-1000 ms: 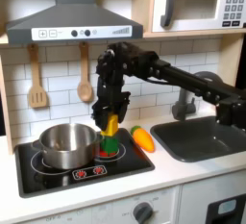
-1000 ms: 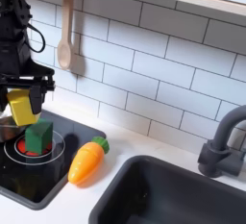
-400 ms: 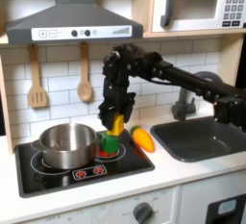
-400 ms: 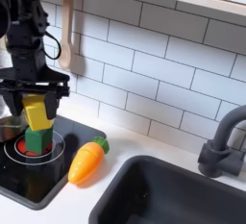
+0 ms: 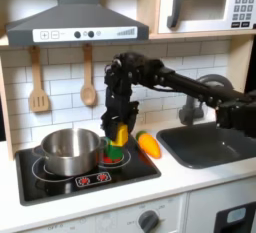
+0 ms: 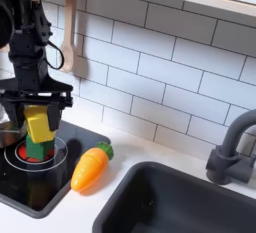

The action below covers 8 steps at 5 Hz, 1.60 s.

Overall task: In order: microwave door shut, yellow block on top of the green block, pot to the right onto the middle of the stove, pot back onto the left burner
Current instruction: 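Put the yellow block on top of the green block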

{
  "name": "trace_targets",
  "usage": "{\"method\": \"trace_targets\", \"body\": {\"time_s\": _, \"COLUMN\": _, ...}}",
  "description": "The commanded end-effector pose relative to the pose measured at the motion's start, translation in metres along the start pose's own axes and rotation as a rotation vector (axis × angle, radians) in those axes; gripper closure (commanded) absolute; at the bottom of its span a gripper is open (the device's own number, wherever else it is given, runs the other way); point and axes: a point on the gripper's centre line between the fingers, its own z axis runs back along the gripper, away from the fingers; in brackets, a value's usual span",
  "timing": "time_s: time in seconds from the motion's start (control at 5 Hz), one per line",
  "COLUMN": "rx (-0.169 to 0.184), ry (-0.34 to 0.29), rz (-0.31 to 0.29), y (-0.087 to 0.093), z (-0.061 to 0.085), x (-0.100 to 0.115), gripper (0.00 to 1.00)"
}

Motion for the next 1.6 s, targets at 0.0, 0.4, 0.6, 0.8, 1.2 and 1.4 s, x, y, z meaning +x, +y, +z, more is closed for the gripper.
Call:
{"method": "trace_targets", "body": {"time_s": 0.0, "rx": -0.003, "ry": 0.004, "rz": 0.023, "y": -0.0033, "z": -0.0045, "x": 0.0088, "gripper": 1.00}}
{"method": "trace_targets", "body": {"time_s": 0.4, "rx": -0.003, "ry": -0.004, "rz": 0.036, "y": -0.0087, "z": -0.0037, "x": 0.0166, "gripper": 1.00}}
{"method": "trace_targets", "body": {"time_s": 0.6, "rx": 0.003, "ry": 0.003, "rz": 0.032, "y": -0.0116, "z": -0.0049, "x": 0.0160, "gripper": 1.00}}
{"method": "trace_targets", "body": {"time_s": 0.8, "rx": 0.018, "ry": 0.016, "rz": 0.034, "y": -0.0101, "z": -0.0039, "x": 0.0101, "gripper": 0.58}}
{"method": "trace_targets", "body": {"time_s": 1.2, "rx": 0.039, "ry": 0.012, "rz": 0.028, "y": -0.0038, "z": -0.0055, "x": 0.0118, "gripper": 0.38}}
{"method": "trace_targets", "body": {"time_s": 1.4, "rx": 0.042, "ry": 0.008, "rz": 0.030, "y": -0.0038, "z": -0.0035, "x": 0.0143, "gripper": 0.43}}
